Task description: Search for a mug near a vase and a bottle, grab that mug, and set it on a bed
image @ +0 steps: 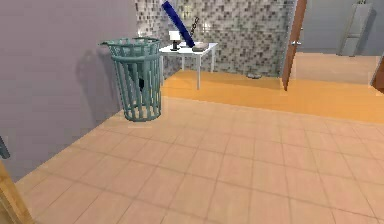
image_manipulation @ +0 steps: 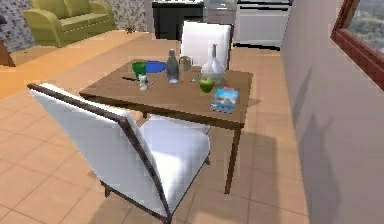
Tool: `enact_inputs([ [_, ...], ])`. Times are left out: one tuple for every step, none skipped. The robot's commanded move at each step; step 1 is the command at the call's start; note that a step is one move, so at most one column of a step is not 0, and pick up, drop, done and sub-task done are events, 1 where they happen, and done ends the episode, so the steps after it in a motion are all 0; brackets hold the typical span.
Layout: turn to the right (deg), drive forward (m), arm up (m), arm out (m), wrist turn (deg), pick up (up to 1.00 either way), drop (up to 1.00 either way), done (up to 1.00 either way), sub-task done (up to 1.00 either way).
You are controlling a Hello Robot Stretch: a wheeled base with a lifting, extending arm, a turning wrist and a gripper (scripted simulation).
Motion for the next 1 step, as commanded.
enact_inputs([
  [6.0, 0.0, 0.0, 0.0, 0.0, 0.0, 0.0, 0.0, 0.0],
])
